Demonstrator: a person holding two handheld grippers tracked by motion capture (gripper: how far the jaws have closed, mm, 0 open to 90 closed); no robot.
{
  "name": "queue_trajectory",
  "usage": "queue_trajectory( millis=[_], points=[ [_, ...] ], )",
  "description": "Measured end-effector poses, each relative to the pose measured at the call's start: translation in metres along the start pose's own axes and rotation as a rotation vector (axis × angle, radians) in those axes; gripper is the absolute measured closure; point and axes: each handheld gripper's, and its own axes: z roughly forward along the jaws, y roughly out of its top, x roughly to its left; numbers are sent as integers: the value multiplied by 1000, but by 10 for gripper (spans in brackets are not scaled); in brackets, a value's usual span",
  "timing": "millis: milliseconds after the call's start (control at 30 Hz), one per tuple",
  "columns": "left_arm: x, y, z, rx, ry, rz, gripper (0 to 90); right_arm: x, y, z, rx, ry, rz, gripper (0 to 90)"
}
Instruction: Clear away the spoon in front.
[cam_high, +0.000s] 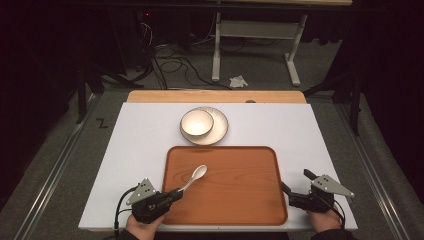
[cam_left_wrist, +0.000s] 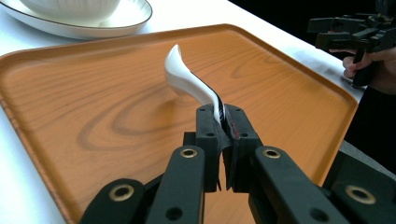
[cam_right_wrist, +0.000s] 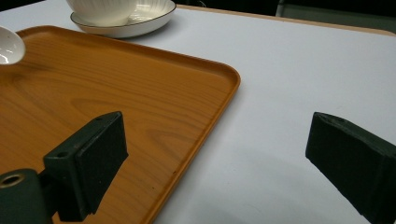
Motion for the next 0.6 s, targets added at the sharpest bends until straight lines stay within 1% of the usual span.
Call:
queue_trajectory(
  millis=[133, 333, 467, 600],
  points=[
    [0, -1, 2, 8, -1, 0, 862, 0, 0, 0, 0, 1, -1, 61],
    [2, -4, 5, 47, 0, -5, 860, 1, 0, 0, -1, 1, -3, 61],
    [1, -6, 5, 57, 3, -3, 860, 0, 0, 0, -2, 0, -3, 61],
    [0, -7, 5, 74, 7, -13, 857, 0, 0, 0, -1, -2, 1, 61]
  ],
)
